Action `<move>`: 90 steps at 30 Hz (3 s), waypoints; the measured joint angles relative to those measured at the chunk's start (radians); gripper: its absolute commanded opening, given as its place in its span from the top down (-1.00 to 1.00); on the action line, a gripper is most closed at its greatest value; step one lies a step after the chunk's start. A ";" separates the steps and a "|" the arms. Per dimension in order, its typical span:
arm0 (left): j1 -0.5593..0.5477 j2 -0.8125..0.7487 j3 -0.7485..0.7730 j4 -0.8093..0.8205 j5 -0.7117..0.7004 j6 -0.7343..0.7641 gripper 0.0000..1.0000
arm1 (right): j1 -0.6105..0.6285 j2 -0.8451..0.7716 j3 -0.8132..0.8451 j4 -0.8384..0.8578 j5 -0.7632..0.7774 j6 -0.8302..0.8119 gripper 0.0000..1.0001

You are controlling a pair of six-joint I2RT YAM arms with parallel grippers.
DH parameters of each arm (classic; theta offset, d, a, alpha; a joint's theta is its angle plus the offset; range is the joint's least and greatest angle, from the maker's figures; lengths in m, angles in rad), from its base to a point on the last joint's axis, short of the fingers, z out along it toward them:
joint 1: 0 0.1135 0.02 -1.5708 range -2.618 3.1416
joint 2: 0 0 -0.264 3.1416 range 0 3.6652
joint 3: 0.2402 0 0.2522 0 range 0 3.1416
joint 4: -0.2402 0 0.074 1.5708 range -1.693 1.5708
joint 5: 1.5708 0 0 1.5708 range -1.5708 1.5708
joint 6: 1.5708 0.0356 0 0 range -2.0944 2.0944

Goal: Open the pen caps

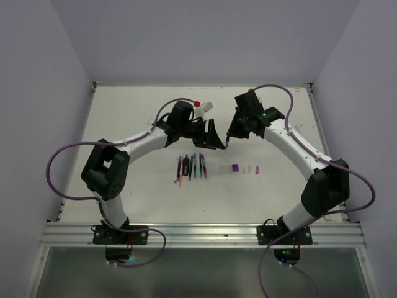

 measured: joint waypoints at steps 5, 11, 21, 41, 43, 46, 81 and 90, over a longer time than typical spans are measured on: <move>0.001 0.000 0.000 0.001 0.003 -0.010 -0.23 | 0.051 0.000 -0.004 -0.008 0.001 0.016 1.00; 0.000 0.000 -0.001 0.001 0.009 -0.021 0.28 | 0.070 0.000 -0.004 -0.008 0.002 0.038 1.00; -0.004 -0.001 -0.008 0.028 0.042 -0.045 1.00 | 0.070 0.000 -0.004 -0.009 0.004 0.061 0.98; 0.070 -0.033 -0.253 0.431 0.187 -0.294 1.00 | 0.068 -0.018 -0.128 0.200 -0.171 -0.002 1.00; 0.084 -0.035 -0.303 0.551 0.210 -0.370 1.00 | 0.065 -0.046 -0.172 0.272 -0.204 -0.008 1.00; 0.096 -0.035 -0.354 0.748 0.245 -0.502 1.00 | 0.047 -0.085 -0.205 0.346 -0.261 -0.013 1.00; 0.338 -0.454 -0.283 -0.308 -0.489 0.140 1.00 | 0.185 0.248 -0.006 0.276 -0.391 -0.097 1.00; 0.370 -0.460 -0.241 -0.448 -0.727 0.173 1.00 | 0.322 0.453 0.167 0.274 -0.393 -0.018 1.00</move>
